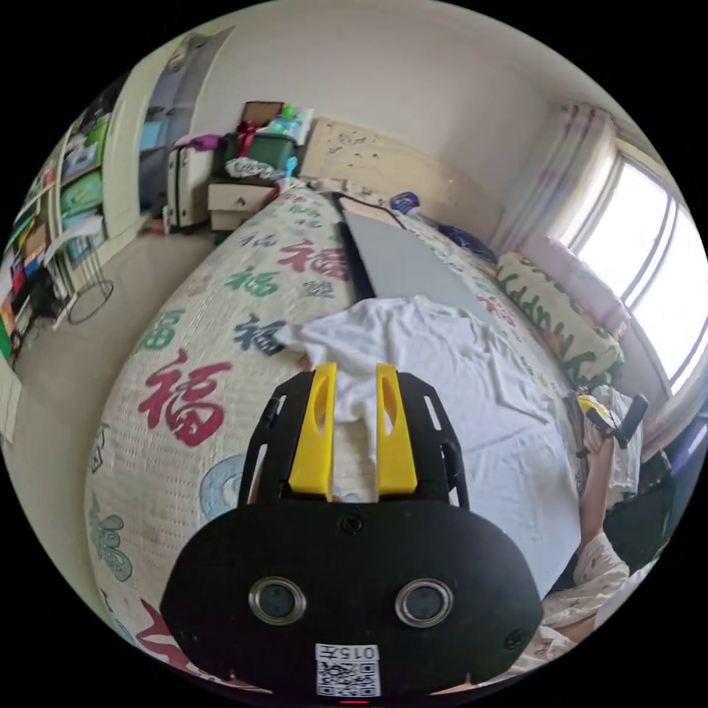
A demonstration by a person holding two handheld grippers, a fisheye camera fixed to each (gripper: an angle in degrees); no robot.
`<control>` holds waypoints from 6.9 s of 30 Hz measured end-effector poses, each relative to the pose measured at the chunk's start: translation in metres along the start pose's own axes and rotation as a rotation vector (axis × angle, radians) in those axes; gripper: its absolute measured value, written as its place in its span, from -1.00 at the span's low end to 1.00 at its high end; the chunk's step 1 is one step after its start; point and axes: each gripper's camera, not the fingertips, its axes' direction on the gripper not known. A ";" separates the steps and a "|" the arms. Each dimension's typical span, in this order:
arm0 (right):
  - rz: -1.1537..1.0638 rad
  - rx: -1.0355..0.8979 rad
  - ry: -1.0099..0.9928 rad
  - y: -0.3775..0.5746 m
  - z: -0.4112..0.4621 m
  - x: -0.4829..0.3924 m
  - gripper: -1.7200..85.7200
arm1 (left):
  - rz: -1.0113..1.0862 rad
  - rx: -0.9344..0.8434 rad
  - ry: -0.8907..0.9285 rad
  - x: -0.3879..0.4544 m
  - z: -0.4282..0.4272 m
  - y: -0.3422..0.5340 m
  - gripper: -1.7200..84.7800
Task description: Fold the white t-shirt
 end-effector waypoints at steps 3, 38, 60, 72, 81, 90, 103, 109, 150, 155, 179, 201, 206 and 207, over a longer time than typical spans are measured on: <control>-0.006 -0.088 -0.039 -0.023 0.055 -0.013 -0.86 | -0.056 -0.053 0.110 -0.048 0.004 0.002 -0.71; 0.011 -0.336 0.156 -0.169 0.524 0.009 -0.97 | 0.101 0.114 0.399 -0.099 -0.120 0.031 -0.98; 0.109 -0.291 0.123 0.070 0.240 0.249 -0.97 | 0.829 -0.029 0.222 0.040 -0.068 0.173 -0.94; 0.055 -0.298 0.136 0.100 0.190 0.266 -0.97 | 0.726 -0.057 0.070 0.035 -0.027 0.188 -0.88; -0.095 -0.206 0.218 0.117 0.163 0.202 -0.85 | 0.736 -0.077 0.061 0.037 -0.005 0.192 -0.94; -0.485 -0.451 0.045 0.159 0.243 0.027 -0.74 | 0.741 -0.075 0.057 0.035 0.008 0.190 -0.95; -0.447 -0.432 0.206 0.176 0.278 0.003 -0.92 | 0.713 -0.088 0.067 0.023 0.021 0.174 -0.97; -0.447 -0.431 0.152 0.168 0.276 -0.007 -0.94 | 0.705 -0.087 0.073 0.016 0.023 0.167 -0.98; 0.038 -0.471 0.237 -0.060 0.300 0.067 -0.98 | 0.738 -0.080 0.043 -0.016 0.029 0.151 -0.97; 0.011 -0.474 0.266 -0.092 0.306 0.032 -0.98 | 0.767 0.023 -0.031 -0.012 -0.001 0.159 -0.98; 0.251 0.055 0.157 -0.260 0.126 -0.004 -0.95 | 0.645 0.201 0.307 -0.015 0.012 0.107 -0.97; 0.392 -0.362 0.281 -0.340 0.299 0.031 -0.67 | 0.319 -0.192 -0.094 0.038 0.261 -0.064 -0.68; 0.343 -0.458 0.316 -0.339 0.346 -0.012 -0.74 | 0.365 -0.219 -0.106 0.035 0.287 -0.043 -0.76; 0.340 -0.456 0.307 -0.338 0.348 -0.018 -0.76 | 0.374 -0.222 -0.078 0.034 0.289 -0.039 -0.81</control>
